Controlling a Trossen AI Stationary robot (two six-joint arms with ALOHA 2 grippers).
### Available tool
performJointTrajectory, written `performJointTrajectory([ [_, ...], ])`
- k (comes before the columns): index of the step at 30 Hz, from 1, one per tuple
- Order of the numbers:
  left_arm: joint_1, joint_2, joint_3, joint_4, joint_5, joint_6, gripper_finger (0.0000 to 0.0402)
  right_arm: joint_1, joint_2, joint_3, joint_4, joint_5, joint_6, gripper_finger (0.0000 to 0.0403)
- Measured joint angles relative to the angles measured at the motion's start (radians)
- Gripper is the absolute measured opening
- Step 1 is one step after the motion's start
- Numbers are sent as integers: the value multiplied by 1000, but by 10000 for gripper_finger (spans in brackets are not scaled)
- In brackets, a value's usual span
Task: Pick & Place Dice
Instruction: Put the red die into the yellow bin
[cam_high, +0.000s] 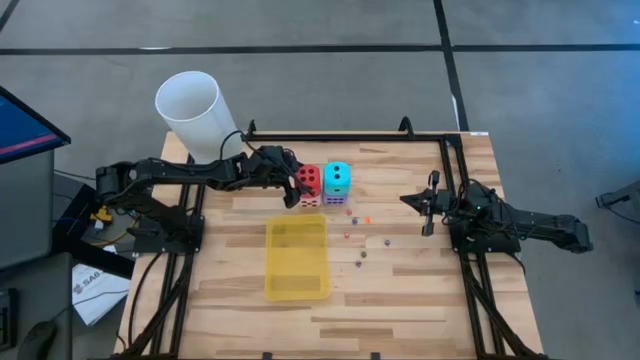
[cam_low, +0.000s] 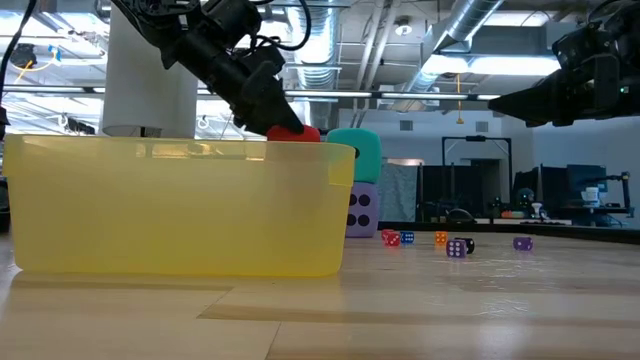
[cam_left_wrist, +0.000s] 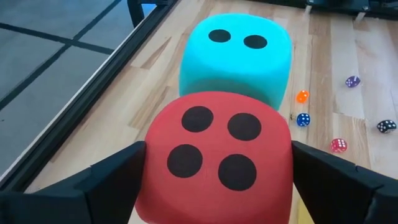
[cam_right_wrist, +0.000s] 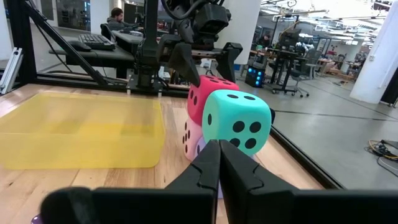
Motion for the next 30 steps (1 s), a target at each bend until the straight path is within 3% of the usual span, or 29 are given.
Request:
performJointTrajectory([
  [19, -4, -3, -1, 20, -1, 31, 347, 0, 0, 0, 0, 0, 0, 3],
  [30, -38, -125, -3, -19, 2, 49, 349, -1, 0, 0, 0, 0, -1, 3],
])
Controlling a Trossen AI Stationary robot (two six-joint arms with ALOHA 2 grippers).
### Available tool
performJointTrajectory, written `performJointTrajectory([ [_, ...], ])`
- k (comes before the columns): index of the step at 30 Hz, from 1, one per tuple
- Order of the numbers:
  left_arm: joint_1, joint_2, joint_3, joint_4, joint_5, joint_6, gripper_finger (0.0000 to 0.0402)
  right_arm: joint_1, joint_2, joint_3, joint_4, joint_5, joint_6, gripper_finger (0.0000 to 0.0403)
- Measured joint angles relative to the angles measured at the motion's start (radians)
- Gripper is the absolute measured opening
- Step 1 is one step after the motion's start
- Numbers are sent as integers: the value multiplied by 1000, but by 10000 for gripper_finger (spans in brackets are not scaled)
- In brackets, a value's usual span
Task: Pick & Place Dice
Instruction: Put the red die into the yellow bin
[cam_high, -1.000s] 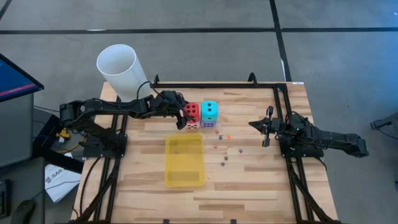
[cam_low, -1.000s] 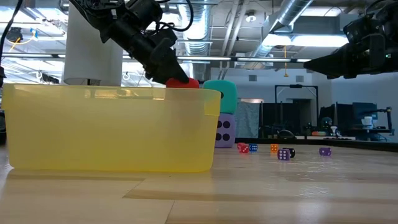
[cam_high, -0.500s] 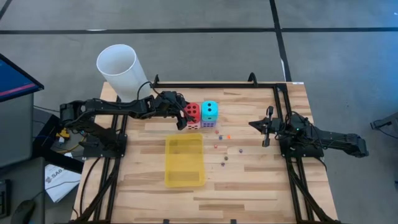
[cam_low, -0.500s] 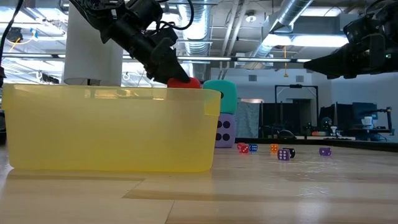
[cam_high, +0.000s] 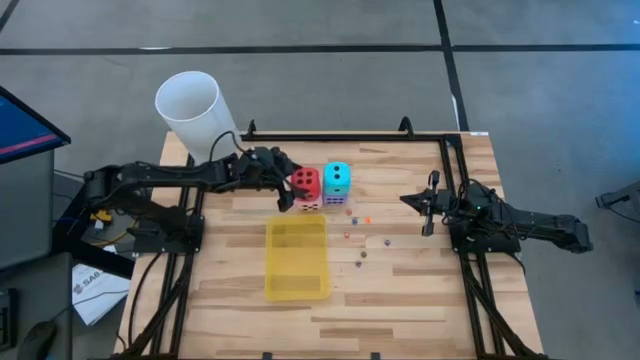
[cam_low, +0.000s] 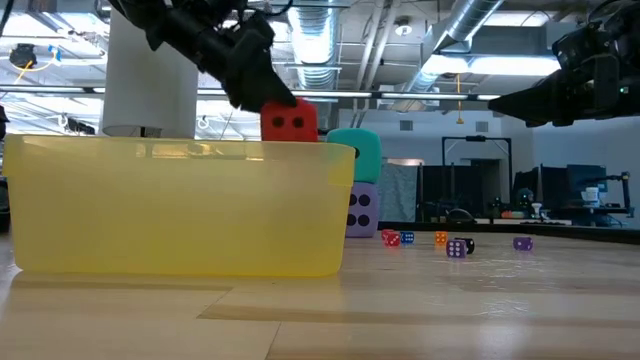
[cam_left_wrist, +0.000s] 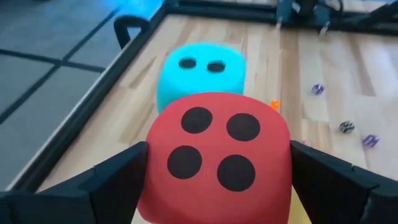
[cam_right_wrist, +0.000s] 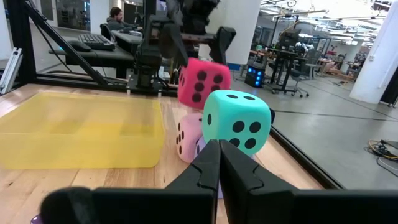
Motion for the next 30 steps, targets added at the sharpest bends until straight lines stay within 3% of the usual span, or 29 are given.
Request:
performJointTrajectory([
  [11, -148, -58, 2, -11, -22, -27, 349, 0, 0, 0, 3, 0, 0, 3],
  [30, -484, -38, -4, -180, -316, -316, 351, 1, 0, 0, 3, -4, 2, 3],
])
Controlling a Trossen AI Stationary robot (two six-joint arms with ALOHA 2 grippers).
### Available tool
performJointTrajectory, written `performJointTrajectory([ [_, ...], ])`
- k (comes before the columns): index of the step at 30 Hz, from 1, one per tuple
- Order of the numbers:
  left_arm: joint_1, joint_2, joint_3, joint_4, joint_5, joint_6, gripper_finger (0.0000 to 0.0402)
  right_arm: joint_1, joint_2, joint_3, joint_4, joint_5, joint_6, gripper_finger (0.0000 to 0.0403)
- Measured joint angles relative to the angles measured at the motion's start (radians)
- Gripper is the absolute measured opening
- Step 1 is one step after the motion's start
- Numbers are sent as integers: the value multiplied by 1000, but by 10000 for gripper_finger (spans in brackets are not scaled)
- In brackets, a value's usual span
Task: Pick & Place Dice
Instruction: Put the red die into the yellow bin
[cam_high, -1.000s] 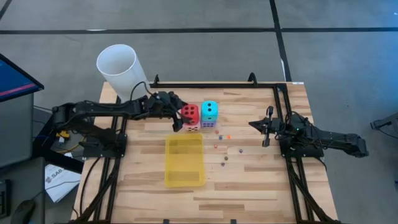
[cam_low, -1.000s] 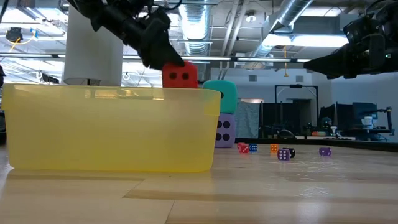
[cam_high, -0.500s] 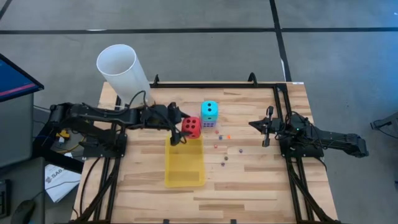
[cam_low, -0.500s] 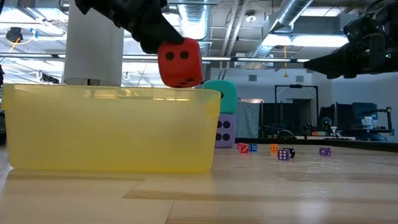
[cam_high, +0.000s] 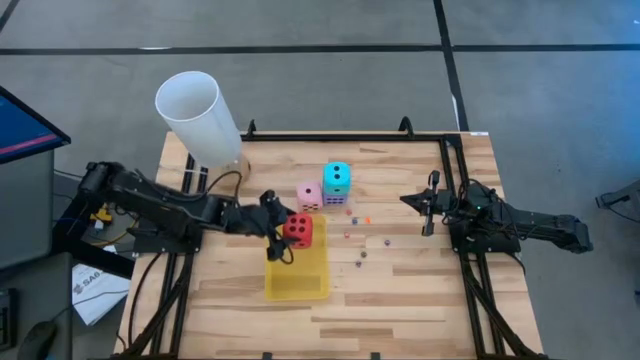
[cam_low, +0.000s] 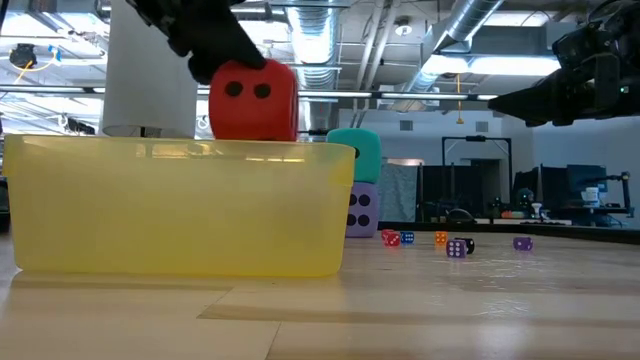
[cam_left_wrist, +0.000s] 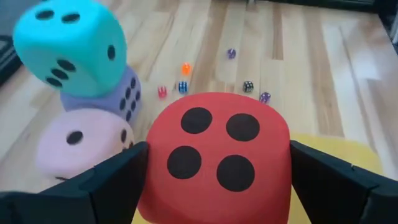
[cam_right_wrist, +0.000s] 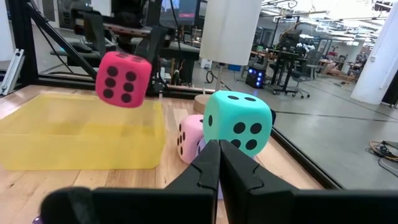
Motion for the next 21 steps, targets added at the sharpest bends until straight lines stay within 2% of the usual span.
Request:
performJointTrajectory([
  [5, -44, 34, -85, 63, -31, -57, 351, 3, 0, 0, 4, -1, 23, 3],
  [12, -76, 60, -175, 146, -35, -154, 352, 16, 3, 0, 39, -8, 218, 2],
  [15, -87, 60, -202, 179, -38, -155, 352, 39, 21, 0, 62, -19, 245, 2],
  [21, -87, 60, -221, 181, -63, -154, 349, 101, 135, 0, 245, -19, 245, 1],
])
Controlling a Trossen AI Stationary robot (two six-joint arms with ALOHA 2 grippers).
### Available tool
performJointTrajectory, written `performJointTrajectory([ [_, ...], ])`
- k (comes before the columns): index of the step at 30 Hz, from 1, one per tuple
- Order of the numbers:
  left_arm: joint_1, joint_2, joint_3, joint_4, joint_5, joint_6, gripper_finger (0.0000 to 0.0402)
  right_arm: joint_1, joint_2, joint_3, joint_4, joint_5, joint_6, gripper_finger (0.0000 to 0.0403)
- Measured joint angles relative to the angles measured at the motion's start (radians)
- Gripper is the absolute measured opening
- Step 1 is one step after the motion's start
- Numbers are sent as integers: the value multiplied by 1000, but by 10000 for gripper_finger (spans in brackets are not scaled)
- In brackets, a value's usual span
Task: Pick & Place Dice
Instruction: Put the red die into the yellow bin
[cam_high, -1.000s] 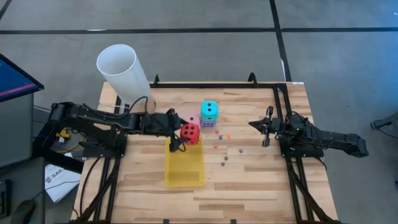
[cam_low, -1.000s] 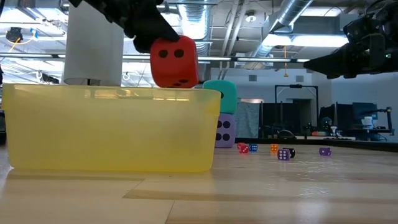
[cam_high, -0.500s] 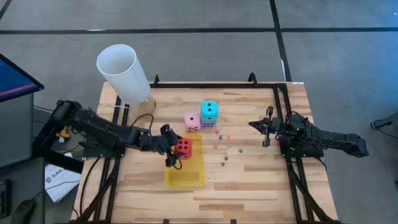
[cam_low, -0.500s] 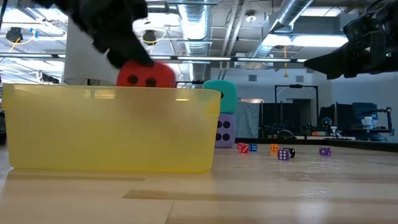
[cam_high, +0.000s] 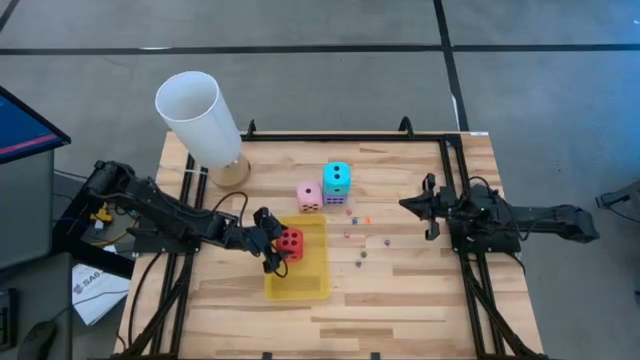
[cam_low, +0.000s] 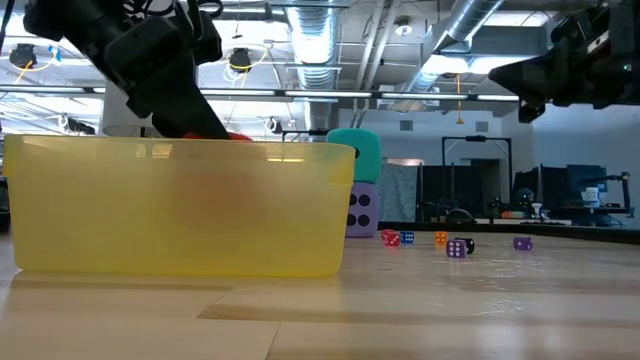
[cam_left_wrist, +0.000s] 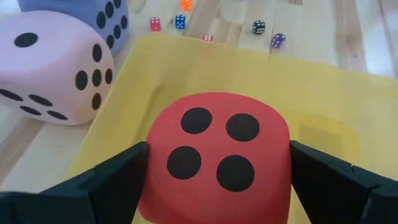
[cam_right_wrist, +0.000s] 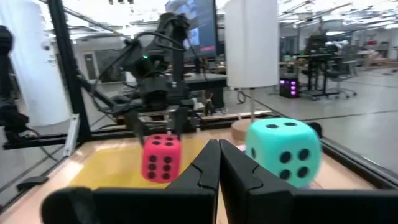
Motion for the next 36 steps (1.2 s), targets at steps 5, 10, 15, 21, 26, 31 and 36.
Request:
performJointTrajectory([
  [5, 0, 0, 0, 1, -3, 27, 355, 48, 145, 0, 113, 34, -7, 1],
  [10, 0, 0, 0, 1, -33, 75, 352, 81, 350, 60, 161, 89, -9, 0],
  [15, 0, 0, 0, 1, -45, 106, 357, 111, 598, 185, 208, 98, -54, 0],
  [21, 0, 0, 0, 1, -53, 107, 360, 151, 873, 326, 330, 98, -139, 0],
  [26, 0, 0, 0, 1, -53, 108, 361, 156, 1017, 432, 335, 97, -156, 0],
  [31, 0, 0, 0, 2, -53, 107, 361, 156, 1138, 520, 336, 97, -158, 0],
  [36, 0, -1, 0, 11, -52, 107, 361, 156, 1233, 598, 335, 94, -159, 0],
])
